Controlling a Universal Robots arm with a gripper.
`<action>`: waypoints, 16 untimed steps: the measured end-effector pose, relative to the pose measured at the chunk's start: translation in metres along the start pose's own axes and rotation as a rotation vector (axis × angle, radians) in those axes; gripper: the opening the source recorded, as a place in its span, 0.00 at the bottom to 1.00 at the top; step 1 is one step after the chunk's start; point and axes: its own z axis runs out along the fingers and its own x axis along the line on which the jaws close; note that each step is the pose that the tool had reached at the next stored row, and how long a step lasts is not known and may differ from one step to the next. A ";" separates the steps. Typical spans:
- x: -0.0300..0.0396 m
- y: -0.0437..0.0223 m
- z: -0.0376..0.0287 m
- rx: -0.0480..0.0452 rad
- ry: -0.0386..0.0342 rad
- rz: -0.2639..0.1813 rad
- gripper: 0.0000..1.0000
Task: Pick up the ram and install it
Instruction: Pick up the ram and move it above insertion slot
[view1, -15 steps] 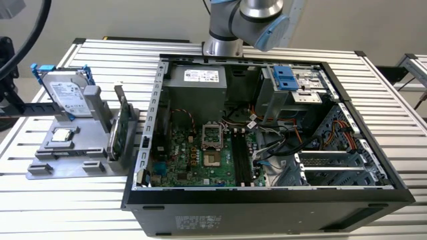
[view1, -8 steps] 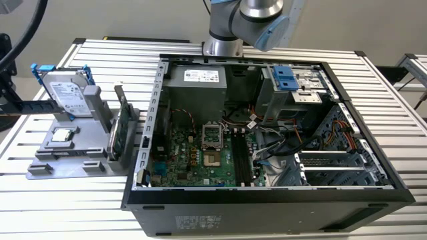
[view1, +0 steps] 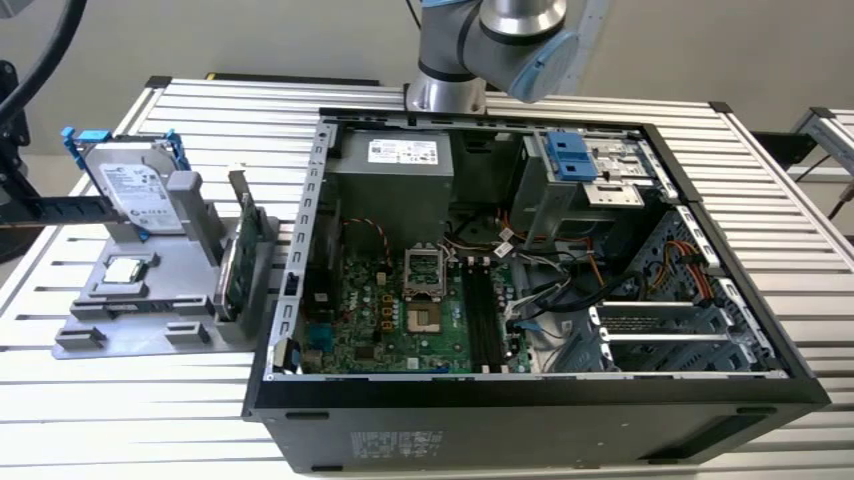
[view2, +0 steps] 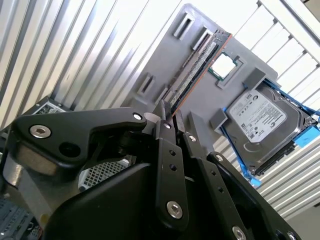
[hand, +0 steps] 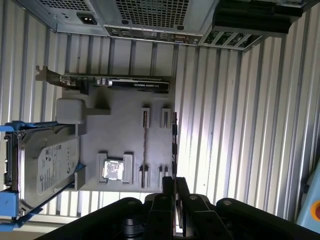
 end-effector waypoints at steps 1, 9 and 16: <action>0.0000 0.0000 -0.0004 0.0000 0.0000 0.000 0.00; 0.0000 0.0001 -0.0030 0.0000 0.0000 0.000 0.00; -0.0001 0.0001 -0.0051 0.0001 -0.0001 0.000 0.00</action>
